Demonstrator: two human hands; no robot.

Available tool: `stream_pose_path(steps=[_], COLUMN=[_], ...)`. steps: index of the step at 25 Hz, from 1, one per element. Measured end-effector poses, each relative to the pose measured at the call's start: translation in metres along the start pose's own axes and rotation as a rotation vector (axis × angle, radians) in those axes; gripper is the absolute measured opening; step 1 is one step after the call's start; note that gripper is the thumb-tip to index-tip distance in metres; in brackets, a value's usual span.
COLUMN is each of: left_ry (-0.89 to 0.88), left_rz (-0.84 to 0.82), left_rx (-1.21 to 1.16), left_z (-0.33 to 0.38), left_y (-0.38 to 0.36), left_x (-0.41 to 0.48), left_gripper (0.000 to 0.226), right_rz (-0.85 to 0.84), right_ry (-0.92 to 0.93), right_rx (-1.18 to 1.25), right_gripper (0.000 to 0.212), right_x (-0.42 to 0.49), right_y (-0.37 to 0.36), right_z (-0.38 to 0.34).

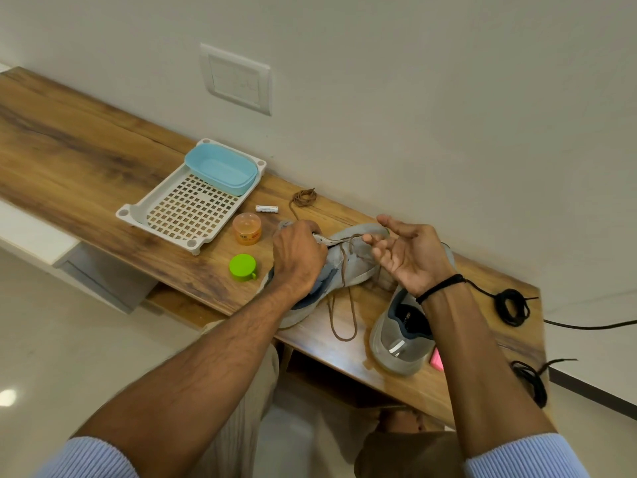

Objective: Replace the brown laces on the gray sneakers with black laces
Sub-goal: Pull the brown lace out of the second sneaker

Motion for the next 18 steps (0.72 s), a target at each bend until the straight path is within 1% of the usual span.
stream_pose_path(steps=[2,5,6,8,9,11,12,14,15,16,18], left_ry=[-0.001,0.005,0.014,0.02,0.018,0.015,0.016,0.017,0.014,0.01,0.004], left_rz=[0.017,0.023,0.032,0.043,0.037,0.02,0.021,0.017,0.013,0.008,0.001], left_rx=[0.006,0.071,0.084,0.086,0.09,0.112,0.117,0.11,0.102,0.103,0.125], left_z=[0.002,-0.001,-0.003,-0.007,-0.008,-0.007,-0.007,-0.006,-0.005,-0.004,-0.004], left_y=[0.0,-0.001,-0.001,-0.003,-0.005,-0.006,-0.006,-0.006,-0.006,-0.007,-0.009], left_x=[-0.001,0.001,0.003,0.005,0.005,0.004,0.003,0.003,0.003,0.003,0.002], left_gripper=[0.019,0.019,0.019,0.018,0.018,0.02,0.02,0.02,0.018,0.018,0.019], right_rz=[-0.043,-0.049,-0.055,-0.08,-0.095,-0.126,-0.146,-0.196,-0.209,-0.209,-0.141], right_ry=[-0.029,0.024,0.029,0.02,0.02,0.065,0.103,0.152,0.15,0.146,0.16], right_rx=[0.14,0.067,0.102,0.259,0.289,0.248,0.233,0.318,0.382,0.397,0.261], right_gripper=[0.021,0.022,0.022,0.019,0.019,0.019,0.021,0.026,0.031,0.036,0.041], right_x=[0.0,-0.002,-0.004,-0.008,-0.011,-0.016,-0.02,-0.028,-0.029,-0.029,-0.027], right_y=[0.0,0.004,0.005,0.009,0.01,0.013,0.014,0.015,0.016,0.018,0.022], right_z=[0.0,-0.007,-0.009,-0.013,-0.015,-0.02,-0.025,-0.033,-0.035,-0.035,-0.033])
Point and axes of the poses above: each hand's wrist, its own x-axis towards the middle knuckle, its own y-axis out of the back of the hand, z = x × y, the point moved 3 cm from there along x, towards the middle knuckle, and after that the axes turned 5 degrees about -x, right-handed, at the moved point
